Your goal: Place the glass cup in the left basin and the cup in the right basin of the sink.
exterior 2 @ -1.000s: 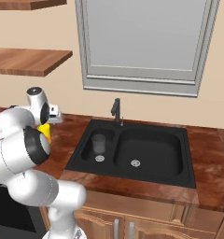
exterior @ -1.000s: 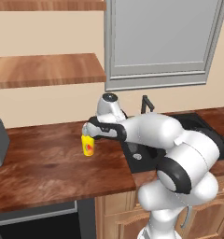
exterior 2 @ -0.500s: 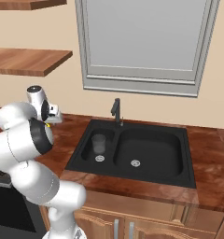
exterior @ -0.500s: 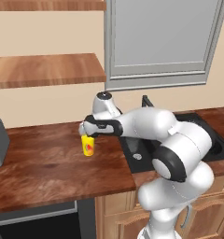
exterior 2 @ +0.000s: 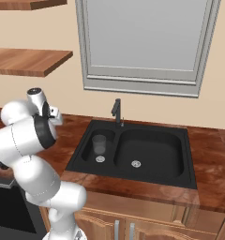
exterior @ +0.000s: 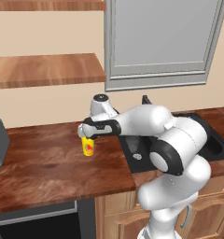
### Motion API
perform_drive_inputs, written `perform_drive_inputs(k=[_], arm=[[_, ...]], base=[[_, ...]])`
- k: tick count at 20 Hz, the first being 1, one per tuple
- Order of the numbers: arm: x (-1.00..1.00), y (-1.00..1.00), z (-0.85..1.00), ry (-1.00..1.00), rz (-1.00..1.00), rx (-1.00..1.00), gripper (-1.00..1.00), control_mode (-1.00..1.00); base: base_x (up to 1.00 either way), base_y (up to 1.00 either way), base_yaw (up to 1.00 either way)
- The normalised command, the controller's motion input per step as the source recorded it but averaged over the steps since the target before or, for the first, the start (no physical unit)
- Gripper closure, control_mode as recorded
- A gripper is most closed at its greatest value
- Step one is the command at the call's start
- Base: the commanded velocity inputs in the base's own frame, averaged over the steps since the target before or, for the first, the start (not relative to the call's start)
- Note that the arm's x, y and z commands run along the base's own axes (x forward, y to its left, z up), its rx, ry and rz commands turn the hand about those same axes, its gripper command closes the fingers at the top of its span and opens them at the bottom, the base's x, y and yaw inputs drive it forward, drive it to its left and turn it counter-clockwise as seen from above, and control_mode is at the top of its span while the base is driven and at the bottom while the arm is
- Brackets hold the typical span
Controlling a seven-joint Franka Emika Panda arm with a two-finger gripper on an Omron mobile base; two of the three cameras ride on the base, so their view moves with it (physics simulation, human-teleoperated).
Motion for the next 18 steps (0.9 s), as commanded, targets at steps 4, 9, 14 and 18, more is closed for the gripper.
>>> perform_drive_inputs(k=[4,9,14,18], arm=[[0.10,0.00,-0.12,0.01,-0.01,-0.01,-1.00,-1.00],[0.08,0.00,-0.11,0.01,0.00,0.00,-1.00,-1.00],[0.07,0.00,-0.11,0.01,0.00,0.00,-1.00,-1.00],[0.08,0.00,-0.11,0.01,0.00,0.00,-1.00,-1.00]], base=[[0.00,0.00,0.00],[0.00,0.00,0.00],[0.00,0.00,0.00],[0.00,0.00,0.00]])
